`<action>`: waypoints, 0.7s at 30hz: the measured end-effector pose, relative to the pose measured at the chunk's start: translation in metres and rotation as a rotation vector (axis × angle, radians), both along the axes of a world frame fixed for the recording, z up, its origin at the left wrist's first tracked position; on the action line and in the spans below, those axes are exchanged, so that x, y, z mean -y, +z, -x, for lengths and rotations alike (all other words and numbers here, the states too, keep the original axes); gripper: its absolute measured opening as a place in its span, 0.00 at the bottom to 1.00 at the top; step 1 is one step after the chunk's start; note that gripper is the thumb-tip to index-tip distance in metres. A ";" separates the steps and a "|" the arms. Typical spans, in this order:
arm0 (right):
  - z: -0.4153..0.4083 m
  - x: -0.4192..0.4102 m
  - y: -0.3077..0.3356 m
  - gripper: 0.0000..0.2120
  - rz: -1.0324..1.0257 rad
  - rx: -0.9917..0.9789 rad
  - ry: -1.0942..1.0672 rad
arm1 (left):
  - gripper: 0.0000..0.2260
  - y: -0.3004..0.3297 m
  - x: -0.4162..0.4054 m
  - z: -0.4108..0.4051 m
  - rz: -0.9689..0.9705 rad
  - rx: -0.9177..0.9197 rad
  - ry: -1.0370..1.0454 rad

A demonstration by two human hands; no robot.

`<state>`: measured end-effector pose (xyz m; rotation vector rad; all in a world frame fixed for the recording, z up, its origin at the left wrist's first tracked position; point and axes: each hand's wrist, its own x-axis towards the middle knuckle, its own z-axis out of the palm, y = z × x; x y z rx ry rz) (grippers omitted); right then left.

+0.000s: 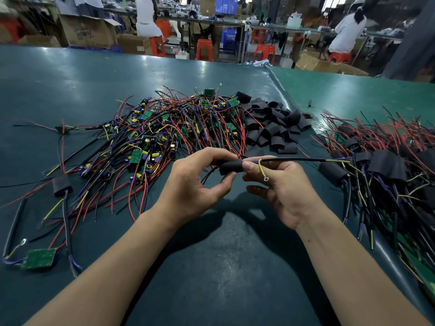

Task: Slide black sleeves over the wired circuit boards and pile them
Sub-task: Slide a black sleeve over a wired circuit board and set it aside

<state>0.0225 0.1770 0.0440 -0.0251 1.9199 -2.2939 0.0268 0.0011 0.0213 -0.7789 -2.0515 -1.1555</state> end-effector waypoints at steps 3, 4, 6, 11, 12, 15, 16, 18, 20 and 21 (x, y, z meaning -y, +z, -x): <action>0.001 -0.002 0.000 0.07 0.061 0.047 0.050 | 0.14 0.000 0.000 0.000 0.004 -0.007 0.002; 0.001 -0.002 0.001 0.07 0.101 0.062 0.075 | 0.14 0.000 0.001 0.001 0.004 -0.010 0.003; 0.000 0.000 0.002 0.10 0.141 0.067 0.142 | 0.14 0.000 0.001 0.001 0.001 -0.015 -0.004; -0.004 0.005 -0.003 0.10 -0.110 0.000 0.157 | 0.12 -0.002 -0.001 0.002 0.016 -0.039 -0.033; -0.004 0.006 -0.004 0.08 -0.135 -0.032 0.115 | 0.13 -0.002 -0.001 0.002 0.027 -0.050 -0.022; 0.000 0.006 -0.002 0.06 -0.125 -0.195 -0.123 | 0.12 -0.002 0.000 0.004 0.026 -0.104 0.069; 0.002 0.003 0.001 0.07 -0.091 -0.257 -0.235 | 0.11 -0.002 0.000 0.004 0.020 -0.122 0.111; 0.009 -0.012 0.007 0.07 0.044 -0.340 -0.514 | 0.09 -0.002 0.000 0.003 0.015 -0.135 0.186; 0.017 -0.035 0.013 0.07 0.295 -0.288 -0.775 | 0.07 -0.002 0.001 0.003 0.047 -0.117 0.299; 0.020 -0.046 0.014 0.08 0.406 -0.214 -0.845 | 0.07 -0.002 0.002 0.004 0.081 -0.084 0.377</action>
